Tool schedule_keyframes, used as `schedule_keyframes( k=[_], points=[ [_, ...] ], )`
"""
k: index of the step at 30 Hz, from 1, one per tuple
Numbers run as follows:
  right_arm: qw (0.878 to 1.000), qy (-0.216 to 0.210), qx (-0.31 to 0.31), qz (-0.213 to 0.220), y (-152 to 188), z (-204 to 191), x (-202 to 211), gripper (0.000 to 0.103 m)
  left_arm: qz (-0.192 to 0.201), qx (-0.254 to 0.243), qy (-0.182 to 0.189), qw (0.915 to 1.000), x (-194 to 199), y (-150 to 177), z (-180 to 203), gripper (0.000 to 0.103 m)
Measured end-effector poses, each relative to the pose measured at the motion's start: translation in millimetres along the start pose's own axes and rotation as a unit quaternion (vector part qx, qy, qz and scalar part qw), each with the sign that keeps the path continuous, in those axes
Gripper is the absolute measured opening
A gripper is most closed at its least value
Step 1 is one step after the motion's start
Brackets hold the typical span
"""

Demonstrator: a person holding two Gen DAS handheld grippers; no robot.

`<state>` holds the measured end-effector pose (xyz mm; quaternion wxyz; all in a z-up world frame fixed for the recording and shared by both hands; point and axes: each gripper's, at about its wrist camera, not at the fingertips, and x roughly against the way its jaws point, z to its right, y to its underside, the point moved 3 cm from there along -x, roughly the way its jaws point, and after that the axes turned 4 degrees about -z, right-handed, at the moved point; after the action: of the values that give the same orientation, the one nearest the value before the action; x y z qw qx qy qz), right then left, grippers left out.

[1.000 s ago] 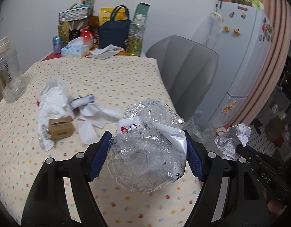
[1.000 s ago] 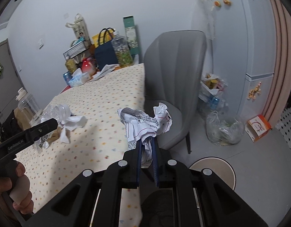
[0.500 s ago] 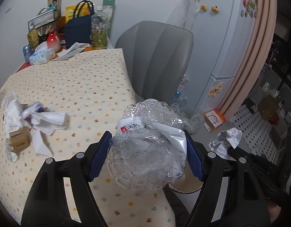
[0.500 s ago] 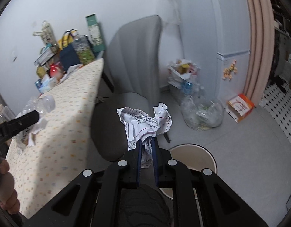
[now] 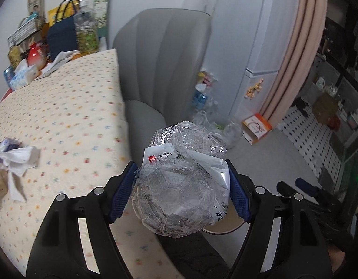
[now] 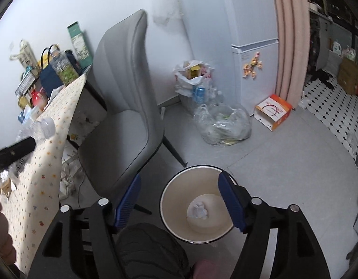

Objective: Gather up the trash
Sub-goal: 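Carry both items to the beige bin and release them from both grippers, then move both tools back over the table toward the remaining trash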

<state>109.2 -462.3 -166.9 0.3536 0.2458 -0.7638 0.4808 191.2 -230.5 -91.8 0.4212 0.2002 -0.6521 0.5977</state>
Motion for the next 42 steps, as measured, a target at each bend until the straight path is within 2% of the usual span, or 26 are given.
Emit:
schedule_keyframes(
  k=[2,7,16,18,21,25,30,36,42],
  points=[
    [1.000,0.002,-0.011,0.006,0,13,7,0.076,-0.007,-0.011,0.005,0.9999,-7,-1,12,0.074],
    [0.999,0.010,-0.033,0.019,-1,40,21,0.080,-0.022,-0.029,0.019,0.9992,-23,-3,37,0.074],
    [0.997,0.022,-0.069,0.031,2,85,40,0.080,-0.049,-0.068,0.049,0.9953,-49,-2,95,0.075],
    [0.996,0.025,-0.075,0.030,5,95,42,0.080,-0.052,-0.075,0.051,0.9945,-51,-1,106,0.091],
    [0.996,0.029,-0.085,0.029,9,106,44,0.081,-0.038,-0.084,0.052,0.9944,-47,-1,115,0.096],
    [0.995,0.025,-0.090,0.025,13,111,43,0.081,-0.028,-0.080,0.039,0.9957,-40,-4,110,0.097],
    [0.997,0.011,-0.078,0.026,14,95,43,0.082,-0.020,-0.051,0.033,0.9979,-24,-6,85,0.097],
    [0.998,0.003,-0.051,0.034,8,66,52,0.096,0.007,-0.012,0.026,0.9996,5,-6,48,0.097],
    [0.999,0.010,-0.038,0.032,5,38,56,0.095,0.029,0.028,0.016,0.9990,32,0,8,0.097]
  ],
)
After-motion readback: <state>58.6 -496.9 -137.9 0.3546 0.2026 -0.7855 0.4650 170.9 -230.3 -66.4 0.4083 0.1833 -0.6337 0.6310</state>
